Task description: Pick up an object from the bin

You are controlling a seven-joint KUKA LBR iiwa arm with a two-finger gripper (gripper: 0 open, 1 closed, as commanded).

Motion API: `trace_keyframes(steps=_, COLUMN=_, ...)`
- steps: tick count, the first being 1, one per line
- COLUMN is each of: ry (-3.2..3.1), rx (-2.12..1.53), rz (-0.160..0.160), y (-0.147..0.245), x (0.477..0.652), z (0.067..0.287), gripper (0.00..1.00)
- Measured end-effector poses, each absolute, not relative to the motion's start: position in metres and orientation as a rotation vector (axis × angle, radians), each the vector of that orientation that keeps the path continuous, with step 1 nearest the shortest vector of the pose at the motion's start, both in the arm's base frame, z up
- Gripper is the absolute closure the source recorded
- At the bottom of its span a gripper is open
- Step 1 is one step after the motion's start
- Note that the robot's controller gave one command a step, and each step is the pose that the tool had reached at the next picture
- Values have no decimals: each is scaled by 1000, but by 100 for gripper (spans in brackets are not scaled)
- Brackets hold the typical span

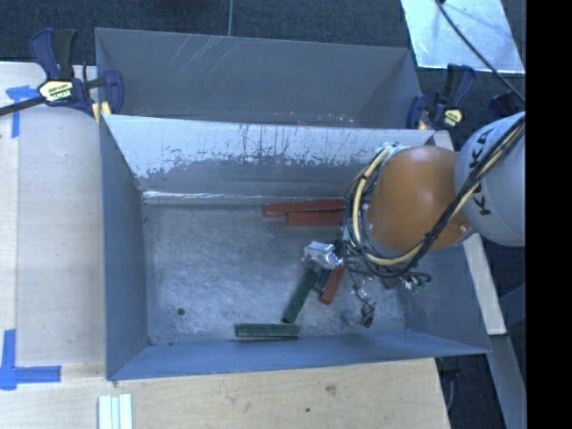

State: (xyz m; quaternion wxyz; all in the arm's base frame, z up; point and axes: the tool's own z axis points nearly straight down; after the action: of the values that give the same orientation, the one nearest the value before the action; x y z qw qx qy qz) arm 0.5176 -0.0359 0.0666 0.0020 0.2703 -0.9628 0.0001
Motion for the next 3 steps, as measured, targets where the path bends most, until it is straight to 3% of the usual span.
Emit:
trace_keyframes(steps=1, ry=-3027, rx=851, rz=0, y=-33, x=520, z=70, gripper=100)
trace_keyframes(steps=2, ry=-3026, rx=850, rz=0, y=-33, x=519, z=70, gripper=0)
trace_keyframes(steps=3, ry=-2942, rx=1117, rz=6, y=-79, x=584, z=71, gripper=0)
